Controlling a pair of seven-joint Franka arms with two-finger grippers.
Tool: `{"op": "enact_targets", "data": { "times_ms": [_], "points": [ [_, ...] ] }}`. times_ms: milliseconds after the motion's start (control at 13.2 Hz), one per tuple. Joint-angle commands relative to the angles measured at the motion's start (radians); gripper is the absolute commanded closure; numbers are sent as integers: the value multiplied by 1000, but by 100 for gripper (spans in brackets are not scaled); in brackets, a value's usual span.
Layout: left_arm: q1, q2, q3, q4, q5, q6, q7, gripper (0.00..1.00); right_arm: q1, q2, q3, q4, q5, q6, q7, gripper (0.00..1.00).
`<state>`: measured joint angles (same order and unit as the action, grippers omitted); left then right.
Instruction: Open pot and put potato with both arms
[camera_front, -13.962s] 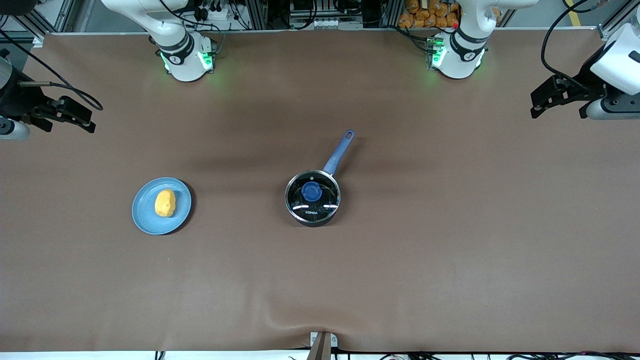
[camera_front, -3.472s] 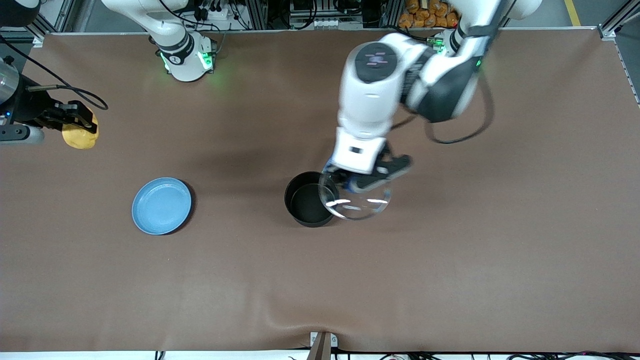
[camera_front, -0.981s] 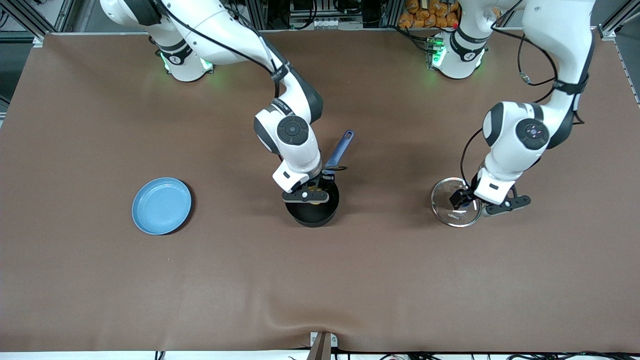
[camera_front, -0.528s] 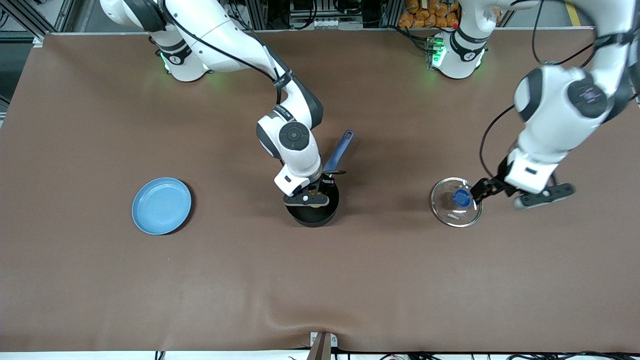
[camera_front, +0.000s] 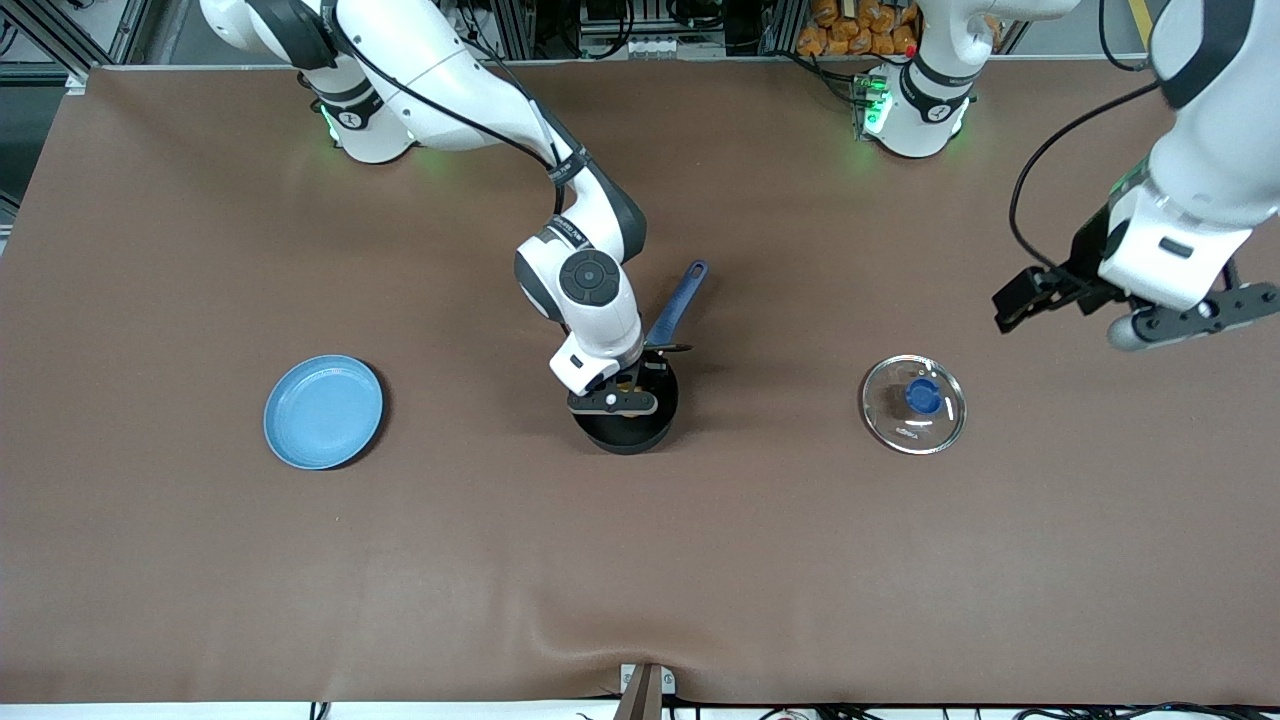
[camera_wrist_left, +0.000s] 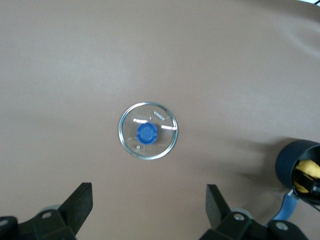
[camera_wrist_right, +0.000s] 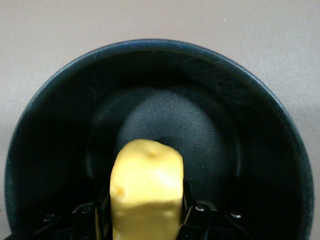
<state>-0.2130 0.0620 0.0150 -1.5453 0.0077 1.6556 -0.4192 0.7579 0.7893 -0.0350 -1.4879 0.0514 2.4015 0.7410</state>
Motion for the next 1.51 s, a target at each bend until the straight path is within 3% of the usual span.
{"op": "enact_targets", "data": {
  "times_ms": [0,302,906,1434],
  "points": [
    [7,-34,-1,43,-2,-111,80,0,8,8,-10,28,-16,-4,20,32],
    [40,-79,7,31,-3,-146,186,0,-6,-37,-11,26,-2,-42,18,30],
    [83,-83,2,25,-3,-148,266,0,-141,-405,-11,32,1,-577,-2,30],
    [84,-96,-43,16,-12,-149,302,0,-328,-689,-13,31,-10,-985,-362,25]
  ]
}}
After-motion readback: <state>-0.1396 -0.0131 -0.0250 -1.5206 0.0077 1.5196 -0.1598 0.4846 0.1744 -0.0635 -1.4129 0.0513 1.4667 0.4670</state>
